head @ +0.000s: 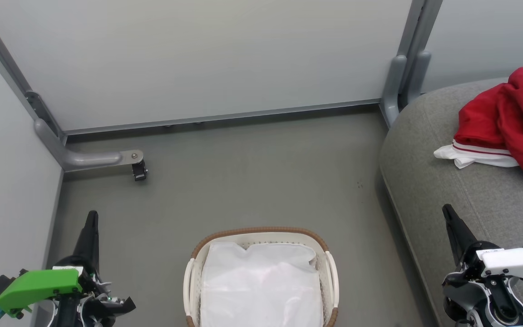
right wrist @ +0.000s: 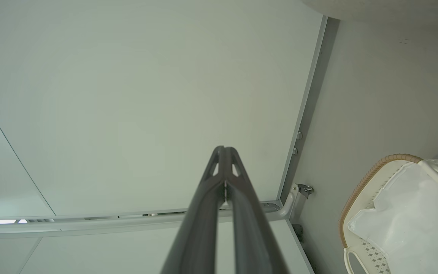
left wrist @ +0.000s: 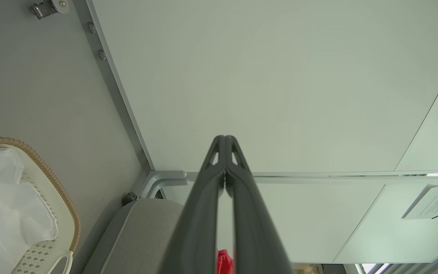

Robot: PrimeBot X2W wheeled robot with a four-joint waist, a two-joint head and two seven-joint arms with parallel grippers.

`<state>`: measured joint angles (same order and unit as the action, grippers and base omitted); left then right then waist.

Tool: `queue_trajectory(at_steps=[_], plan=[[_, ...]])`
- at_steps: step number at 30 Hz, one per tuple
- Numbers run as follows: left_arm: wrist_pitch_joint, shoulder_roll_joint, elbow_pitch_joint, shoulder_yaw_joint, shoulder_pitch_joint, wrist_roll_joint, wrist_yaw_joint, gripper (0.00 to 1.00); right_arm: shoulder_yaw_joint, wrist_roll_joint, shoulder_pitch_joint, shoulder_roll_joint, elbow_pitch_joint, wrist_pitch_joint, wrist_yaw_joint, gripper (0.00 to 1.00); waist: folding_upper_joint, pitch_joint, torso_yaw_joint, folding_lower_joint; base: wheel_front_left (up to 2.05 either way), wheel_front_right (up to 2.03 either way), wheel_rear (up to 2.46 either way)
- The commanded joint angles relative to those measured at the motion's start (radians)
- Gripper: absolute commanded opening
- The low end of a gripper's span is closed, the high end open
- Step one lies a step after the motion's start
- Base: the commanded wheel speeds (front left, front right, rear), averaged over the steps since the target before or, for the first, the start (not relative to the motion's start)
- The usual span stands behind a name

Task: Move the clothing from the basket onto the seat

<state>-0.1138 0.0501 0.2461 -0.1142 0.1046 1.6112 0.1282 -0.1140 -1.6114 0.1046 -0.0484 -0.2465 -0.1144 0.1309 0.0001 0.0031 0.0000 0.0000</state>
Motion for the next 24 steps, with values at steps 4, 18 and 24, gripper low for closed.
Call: queue_trajectory(at_steps=[4,18,24], plan=[[-0.004,0.000,-0.002,-0.002,0.010,0.003,0.006,0.00,-0.003,-0.002,0.007,-0.005,0.005,-0.003,0.000,0.00,-0.0001,0.000,0.000,0.0000,0.00,0.00,0.00],[-0.004,0.000,-0.002,-0.002,0.010,0.003,0.006,0.00,-0.003,-0.002,0.007,-0.004,0.005,-0.003,0.000,0.00,-0.0001,0.000,0.000,0.0000,0.00,0.00,0.00],[-0.004,0.000,-0.002,-0.002,0.010,0.003,0.006,0.00,-0.003,-0.002,0.007,-0.004,0.004,-0.003,0.000,0.00,-0.0001,0.000,0.000,0.0000,0.00,0.00,0.00]])
